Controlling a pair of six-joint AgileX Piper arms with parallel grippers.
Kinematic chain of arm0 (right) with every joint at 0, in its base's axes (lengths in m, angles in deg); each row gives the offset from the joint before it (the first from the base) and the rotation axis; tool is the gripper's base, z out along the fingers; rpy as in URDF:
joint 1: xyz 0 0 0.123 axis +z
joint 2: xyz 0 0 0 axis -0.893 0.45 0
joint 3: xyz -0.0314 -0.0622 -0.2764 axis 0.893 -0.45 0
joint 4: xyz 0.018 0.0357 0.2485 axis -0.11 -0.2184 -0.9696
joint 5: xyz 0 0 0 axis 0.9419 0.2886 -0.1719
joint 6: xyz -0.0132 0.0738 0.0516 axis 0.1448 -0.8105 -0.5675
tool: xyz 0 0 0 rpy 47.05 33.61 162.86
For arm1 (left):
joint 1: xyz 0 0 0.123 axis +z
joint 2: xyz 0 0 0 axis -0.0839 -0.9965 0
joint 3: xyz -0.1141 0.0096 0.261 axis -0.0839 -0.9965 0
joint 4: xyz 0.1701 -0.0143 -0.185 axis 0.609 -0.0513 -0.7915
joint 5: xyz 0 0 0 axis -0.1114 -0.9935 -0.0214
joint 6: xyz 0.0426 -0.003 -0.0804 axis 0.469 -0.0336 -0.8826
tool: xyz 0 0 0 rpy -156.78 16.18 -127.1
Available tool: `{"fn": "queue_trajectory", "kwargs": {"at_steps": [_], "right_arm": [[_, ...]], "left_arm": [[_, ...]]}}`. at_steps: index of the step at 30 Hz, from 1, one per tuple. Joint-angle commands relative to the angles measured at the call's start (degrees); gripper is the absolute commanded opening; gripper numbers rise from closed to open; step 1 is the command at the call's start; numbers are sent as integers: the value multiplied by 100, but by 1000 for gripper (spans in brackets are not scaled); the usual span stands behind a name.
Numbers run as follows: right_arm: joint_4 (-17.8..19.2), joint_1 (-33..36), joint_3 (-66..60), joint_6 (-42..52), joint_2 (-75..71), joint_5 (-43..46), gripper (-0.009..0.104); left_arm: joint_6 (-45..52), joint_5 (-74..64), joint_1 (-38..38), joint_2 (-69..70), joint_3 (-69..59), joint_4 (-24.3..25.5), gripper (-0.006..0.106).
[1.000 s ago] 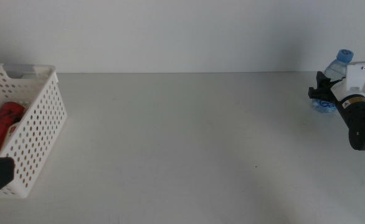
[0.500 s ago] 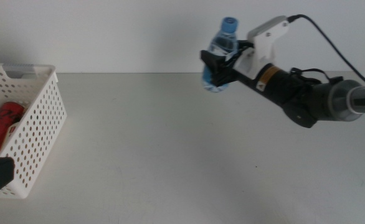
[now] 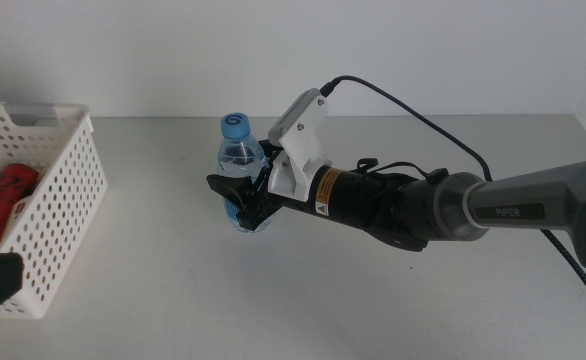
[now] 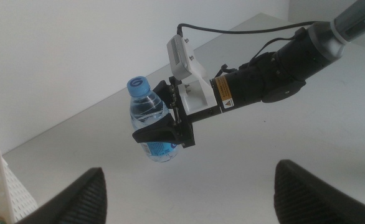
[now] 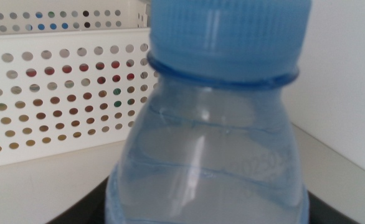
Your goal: Use arms to grab the bottles and put them into the dustbin to the left of the table.
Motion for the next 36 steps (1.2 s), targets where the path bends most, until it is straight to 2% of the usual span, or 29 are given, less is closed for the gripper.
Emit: {"fn": "queue_trajectory", "kwargs": {"at_steps": [1, 11, 15, 17, 18, 21, 28, 31, 36], "right_arm": [[-153, 10, 191, -4, -353, 645, -1], [-117, 10, 191, -319, -100, 647, -1], [-111, 10, 191, -348, -100, 647, 4], [-89, 10, 191, -348, -86, 633, 10], [-64, 10, 191, -348, -79, 633, 18], [40, 10, 191, -348, -79, 631, 32], [40, 10, 191, -789, -79, 631, 70], [86, 10, 191, -999, -79, 631, 77], [363, 10, 191, -1277, -154, 638, 77]], "left_arm": [[-25, 404, -44, -94, 130, -193, 89], [-25, 410, -44, -94, 130, -193, 89], [-25, 410, -44, -94, 130, -193, 89], [-25, 410, -44, -94, 130, -193, 89], [-25, 410, -44, -94, 130, -193, 89], [-25, 410, -44, -94, 130, -193, 89], [-25, 410, -44, -94, 130, -193, 89], [-25, 410, -44, -94, 130, -193, 89], [-25, 410, -44, -94, 130, -193, 89]]}}
